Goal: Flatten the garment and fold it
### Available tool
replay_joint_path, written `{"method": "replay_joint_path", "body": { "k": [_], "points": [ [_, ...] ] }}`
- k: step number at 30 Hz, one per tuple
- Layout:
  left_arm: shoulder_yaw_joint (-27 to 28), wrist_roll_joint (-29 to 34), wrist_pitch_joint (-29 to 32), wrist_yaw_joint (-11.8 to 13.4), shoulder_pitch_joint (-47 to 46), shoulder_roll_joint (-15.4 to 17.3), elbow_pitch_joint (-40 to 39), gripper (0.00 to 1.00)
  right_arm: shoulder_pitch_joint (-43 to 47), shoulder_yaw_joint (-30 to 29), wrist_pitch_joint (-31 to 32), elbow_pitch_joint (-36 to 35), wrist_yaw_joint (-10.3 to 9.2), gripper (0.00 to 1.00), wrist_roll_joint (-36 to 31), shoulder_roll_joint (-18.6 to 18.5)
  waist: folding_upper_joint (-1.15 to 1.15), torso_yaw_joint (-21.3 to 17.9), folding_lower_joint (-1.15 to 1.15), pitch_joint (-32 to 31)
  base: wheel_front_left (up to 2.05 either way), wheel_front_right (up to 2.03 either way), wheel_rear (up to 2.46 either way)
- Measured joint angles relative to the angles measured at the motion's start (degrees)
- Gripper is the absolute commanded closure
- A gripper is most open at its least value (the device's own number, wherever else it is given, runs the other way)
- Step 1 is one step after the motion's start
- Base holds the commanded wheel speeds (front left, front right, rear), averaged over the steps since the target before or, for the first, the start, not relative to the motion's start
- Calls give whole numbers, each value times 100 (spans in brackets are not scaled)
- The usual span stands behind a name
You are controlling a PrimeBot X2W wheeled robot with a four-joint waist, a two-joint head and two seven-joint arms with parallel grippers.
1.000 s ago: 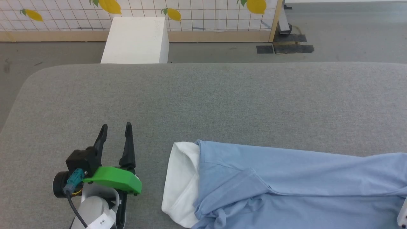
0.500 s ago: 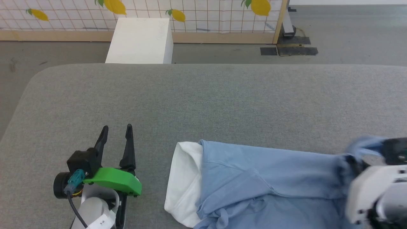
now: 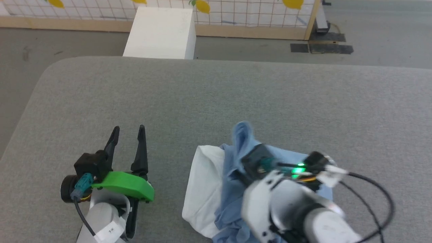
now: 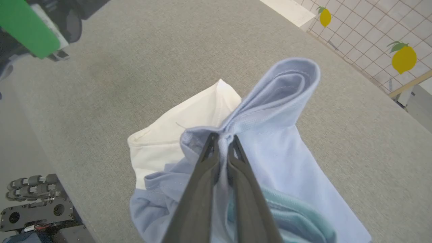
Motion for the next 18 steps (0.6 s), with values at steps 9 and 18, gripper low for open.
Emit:
{"method": "replay_joint_path", "body": {
  "k": [9,18],
  "points": [
    [-12,0,0,-14,-87,-62,14,0,-883,809,-753,2097,0,100,420,131,0,266,0,201,0,0,0],
    [66,42,0,-42,-91,-79,43,0,-1280,1578,-1463,2740,-1,0,1789,135,0,207,0,219,0,0,0]
  ]
}}
